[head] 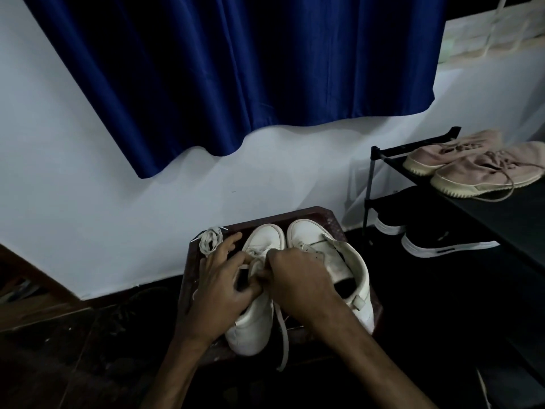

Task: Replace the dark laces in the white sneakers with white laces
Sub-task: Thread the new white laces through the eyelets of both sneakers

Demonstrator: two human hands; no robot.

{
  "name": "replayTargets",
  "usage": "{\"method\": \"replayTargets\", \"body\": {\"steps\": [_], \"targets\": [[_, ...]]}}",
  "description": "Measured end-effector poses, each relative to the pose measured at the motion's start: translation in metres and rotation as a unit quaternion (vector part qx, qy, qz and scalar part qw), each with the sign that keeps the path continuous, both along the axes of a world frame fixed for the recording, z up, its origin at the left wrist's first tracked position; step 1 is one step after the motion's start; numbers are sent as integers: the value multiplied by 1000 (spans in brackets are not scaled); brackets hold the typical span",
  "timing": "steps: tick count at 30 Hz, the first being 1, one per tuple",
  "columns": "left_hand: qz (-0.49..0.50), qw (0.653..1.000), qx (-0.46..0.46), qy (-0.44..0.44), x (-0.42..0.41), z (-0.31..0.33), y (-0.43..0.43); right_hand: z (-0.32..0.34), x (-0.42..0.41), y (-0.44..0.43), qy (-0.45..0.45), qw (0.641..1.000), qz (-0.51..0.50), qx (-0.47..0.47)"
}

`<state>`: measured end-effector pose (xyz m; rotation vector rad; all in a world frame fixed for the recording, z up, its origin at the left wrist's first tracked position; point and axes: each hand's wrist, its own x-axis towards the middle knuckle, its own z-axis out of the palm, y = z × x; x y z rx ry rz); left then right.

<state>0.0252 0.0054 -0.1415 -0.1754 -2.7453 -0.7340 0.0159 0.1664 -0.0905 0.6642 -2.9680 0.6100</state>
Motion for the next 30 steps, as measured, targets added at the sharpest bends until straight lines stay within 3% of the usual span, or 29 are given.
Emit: {"method": "replayTargets", "body": {"steps": [5,9,15,21,25,30], "targets": [[14,1000,-27,3,0,-1,-3,-6,7,4,-17,996,21,84],[19,1000,-15,7,-1,0,-3,-8,22,7,-117,978,59,161],[5,1000,-26,-9,-1,3,-5,-7,2,-1,-3,1000,-7,17],[-43,997,-18,-67,-8,11,-15,-13,-6,-5,62,998,-7,0],[-153,971,108,-147,-16,23,-37,-13,-7,1,46,998,13,-33],[-117,983,133,-56,-37,49,-41,-17,-8,-1,28,999,4,-38]]}}
